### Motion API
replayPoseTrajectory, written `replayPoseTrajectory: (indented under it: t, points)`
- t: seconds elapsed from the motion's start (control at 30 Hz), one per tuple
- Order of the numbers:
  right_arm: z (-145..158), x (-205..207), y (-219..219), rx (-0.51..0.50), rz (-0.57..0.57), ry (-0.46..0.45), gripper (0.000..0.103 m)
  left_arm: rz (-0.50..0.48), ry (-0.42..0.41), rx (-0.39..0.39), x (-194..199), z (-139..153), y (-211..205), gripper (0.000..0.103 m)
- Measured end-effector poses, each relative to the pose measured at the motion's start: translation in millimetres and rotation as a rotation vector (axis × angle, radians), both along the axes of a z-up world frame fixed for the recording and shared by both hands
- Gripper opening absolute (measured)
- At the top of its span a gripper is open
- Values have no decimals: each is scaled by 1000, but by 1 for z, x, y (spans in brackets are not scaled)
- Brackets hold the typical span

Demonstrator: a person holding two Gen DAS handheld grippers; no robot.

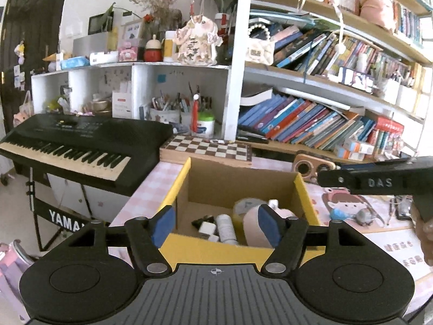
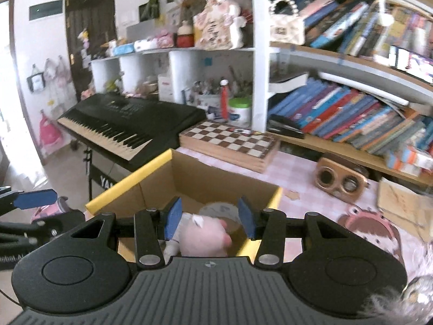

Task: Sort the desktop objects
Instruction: 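Withdraw both open tools from the box back toward the desk mat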

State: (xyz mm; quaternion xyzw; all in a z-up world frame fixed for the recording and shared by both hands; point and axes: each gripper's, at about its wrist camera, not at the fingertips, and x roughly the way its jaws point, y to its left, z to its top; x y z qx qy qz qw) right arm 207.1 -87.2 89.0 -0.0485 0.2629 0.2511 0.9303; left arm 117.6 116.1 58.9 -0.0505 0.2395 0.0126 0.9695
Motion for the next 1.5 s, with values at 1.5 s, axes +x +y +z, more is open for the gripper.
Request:
replayPoseTrajectory:
  t: [1.5]
  points:
    - [-102,-188,-62,-80,-280,72,49,-225,144,-12,-92,-62,-71,77]
